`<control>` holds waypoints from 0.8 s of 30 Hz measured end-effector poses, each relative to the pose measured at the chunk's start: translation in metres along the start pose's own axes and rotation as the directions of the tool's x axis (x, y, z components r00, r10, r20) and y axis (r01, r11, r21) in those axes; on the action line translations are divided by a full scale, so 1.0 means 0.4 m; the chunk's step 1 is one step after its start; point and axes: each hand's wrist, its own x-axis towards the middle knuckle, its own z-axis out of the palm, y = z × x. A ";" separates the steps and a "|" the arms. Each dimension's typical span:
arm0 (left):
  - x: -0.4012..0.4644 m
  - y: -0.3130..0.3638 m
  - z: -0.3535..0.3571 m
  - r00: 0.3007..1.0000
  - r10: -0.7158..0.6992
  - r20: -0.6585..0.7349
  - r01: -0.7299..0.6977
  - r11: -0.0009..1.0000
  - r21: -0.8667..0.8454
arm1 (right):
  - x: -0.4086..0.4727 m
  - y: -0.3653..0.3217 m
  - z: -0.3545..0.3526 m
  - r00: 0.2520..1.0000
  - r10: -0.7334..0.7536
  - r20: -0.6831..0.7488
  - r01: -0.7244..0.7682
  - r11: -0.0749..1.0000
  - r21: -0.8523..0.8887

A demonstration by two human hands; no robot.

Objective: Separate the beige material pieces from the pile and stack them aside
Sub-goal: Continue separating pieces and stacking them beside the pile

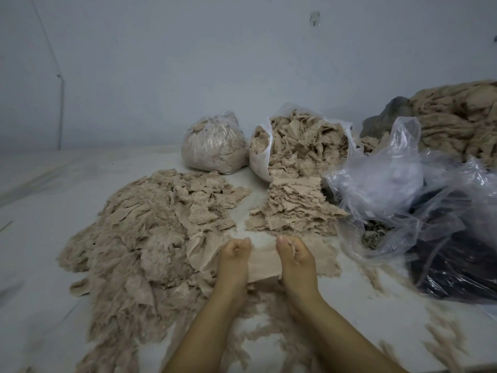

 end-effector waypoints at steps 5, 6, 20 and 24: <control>0.036 0.002 -0.049 0.999 -0.007 -0.036 0.007 1.000 0.000 | 0.002 -0.009 -0.033 0.999 0.032 -0.016 -0.030 0.995 0.100; 0.034 0.004 -0.052 1.000 -0.029 0.004 0.028 0.999 0.017 | 0.002 -0.012 -0.033 1.000 0.027 0.008 -0.028 0.994 0.106; 0.057 0.010 -0.086 0.996 0.034 -0.085 -0.031 0.999 0.035 | -0.006 -0.010 -0.054 0.988 0.026 0.151 -0.038 0.997 0.074; 0.065 0.016 -0.119 0.974 0.212 -0.076 -0.195 0.962 0.190 | 0.007 -0.016 -0.080 0.973 0.025 0.228 -0.019 0.999 -0.026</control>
